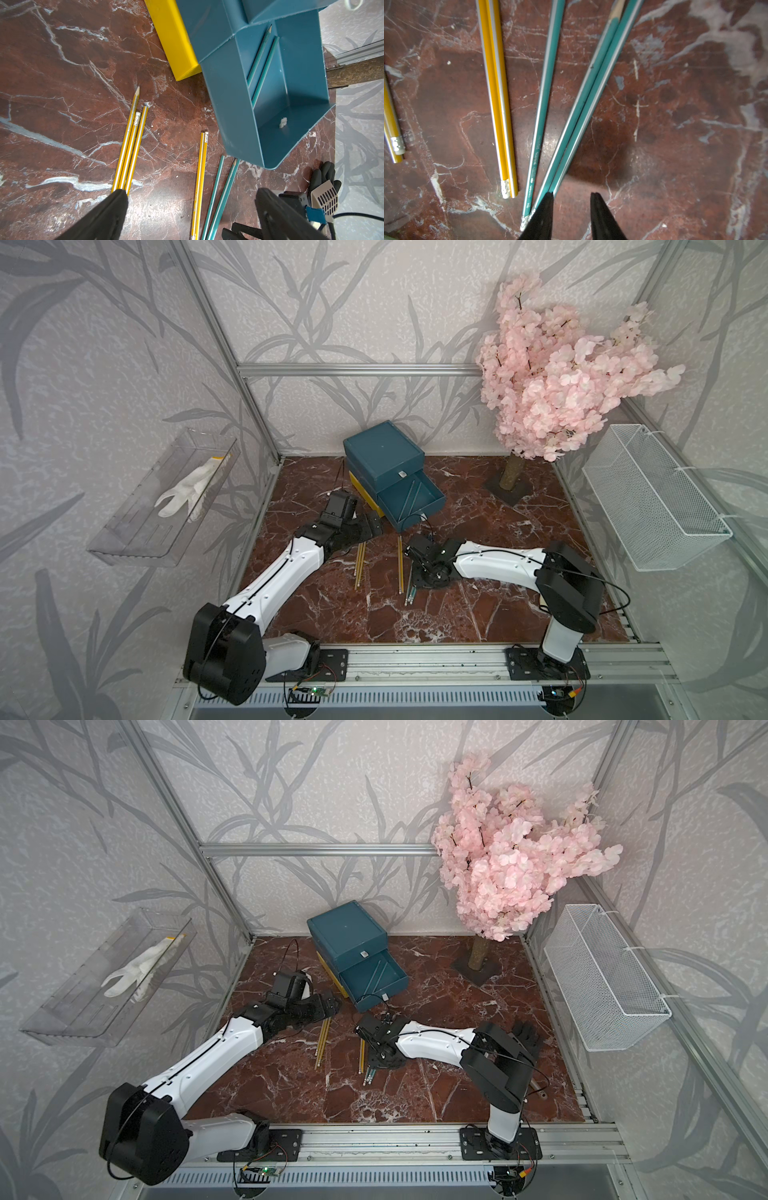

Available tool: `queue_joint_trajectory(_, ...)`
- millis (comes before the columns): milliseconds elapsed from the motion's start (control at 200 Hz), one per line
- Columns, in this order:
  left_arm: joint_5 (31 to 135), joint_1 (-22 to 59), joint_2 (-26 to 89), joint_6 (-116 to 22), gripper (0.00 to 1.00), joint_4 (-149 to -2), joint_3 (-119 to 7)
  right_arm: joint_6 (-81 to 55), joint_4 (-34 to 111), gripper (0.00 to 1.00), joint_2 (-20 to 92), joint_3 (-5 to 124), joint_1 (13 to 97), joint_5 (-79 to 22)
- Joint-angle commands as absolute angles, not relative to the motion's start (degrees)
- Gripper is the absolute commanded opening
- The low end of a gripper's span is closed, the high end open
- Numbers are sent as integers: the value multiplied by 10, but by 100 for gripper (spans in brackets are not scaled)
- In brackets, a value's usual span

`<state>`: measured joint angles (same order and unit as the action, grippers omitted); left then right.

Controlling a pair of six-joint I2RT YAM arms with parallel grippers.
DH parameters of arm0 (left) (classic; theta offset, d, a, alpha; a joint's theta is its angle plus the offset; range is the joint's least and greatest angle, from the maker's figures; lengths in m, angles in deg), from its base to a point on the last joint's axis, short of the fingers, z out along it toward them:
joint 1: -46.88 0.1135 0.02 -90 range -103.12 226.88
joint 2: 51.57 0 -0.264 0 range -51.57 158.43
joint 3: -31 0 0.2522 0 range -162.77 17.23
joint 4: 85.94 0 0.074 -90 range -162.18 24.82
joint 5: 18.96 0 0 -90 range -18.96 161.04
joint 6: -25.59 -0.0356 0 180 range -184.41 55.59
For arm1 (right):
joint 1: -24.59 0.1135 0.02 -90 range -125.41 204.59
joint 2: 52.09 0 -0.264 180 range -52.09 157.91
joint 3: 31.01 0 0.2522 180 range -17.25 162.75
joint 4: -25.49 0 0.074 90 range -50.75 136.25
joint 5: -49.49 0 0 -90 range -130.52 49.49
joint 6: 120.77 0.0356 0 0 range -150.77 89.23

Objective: Please place the pencils in the drawer according to their color
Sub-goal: Pick up the pencil from the center of the board.

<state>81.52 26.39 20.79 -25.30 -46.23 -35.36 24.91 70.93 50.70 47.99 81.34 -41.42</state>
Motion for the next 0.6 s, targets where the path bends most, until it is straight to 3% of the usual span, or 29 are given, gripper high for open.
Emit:
queue_joint_trajectory(0, 818, 267, 198, -255, 100, -466, -343, 242, 723, 33, 517, 497, 815, -410)
queue_joint_trajectory(595, 816, 267, 187, -253, 100, -467, -332, 237, 752, 28, 564, 514, 814, -414)
